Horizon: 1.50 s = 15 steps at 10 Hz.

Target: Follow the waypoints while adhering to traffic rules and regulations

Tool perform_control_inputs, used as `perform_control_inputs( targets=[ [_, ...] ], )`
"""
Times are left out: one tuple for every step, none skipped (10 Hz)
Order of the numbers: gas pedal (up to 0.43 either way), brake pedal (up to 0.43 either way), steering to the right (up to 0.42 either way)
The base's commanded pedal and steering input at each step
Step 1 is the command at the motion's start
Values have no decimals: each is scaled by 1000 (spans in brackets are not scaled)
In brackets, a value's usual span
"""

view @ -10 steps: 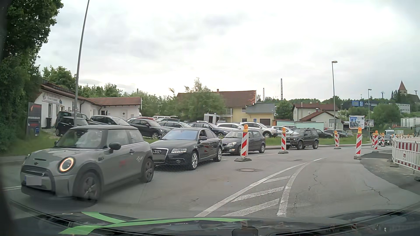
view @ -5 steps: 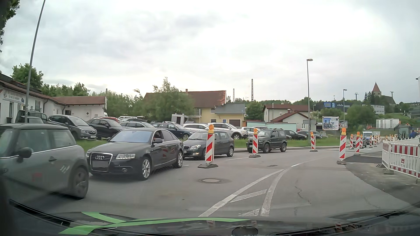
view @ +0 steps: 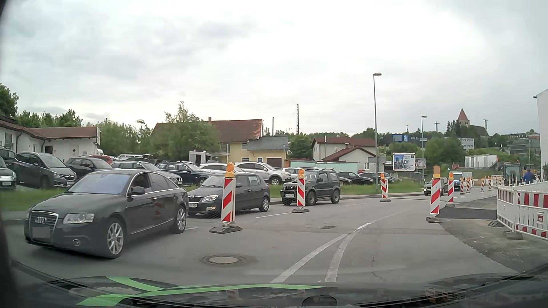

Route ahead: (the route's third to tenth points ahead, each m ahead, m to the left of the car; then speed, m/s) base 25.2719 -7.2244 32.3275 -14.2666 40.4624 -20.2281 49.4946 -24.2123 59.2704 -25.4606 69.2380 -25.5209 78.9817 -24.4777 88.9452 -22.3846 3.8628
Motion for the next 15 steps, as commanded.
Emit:
perform_control_inputs(
  targets=[
    [20,0,150],
    [20,0,136],
    [20,0,121],
    [20,0,111],
    [20,0,110],
    [20,0,110],
    [20,0,110],
    [20,0,112],
    [20,0,116],
    [20,0,119],
    [20,0,122],
    [20,0,121],
    [20,0,122],
    [20,0,125],
    [20,0,131]
  ],
)
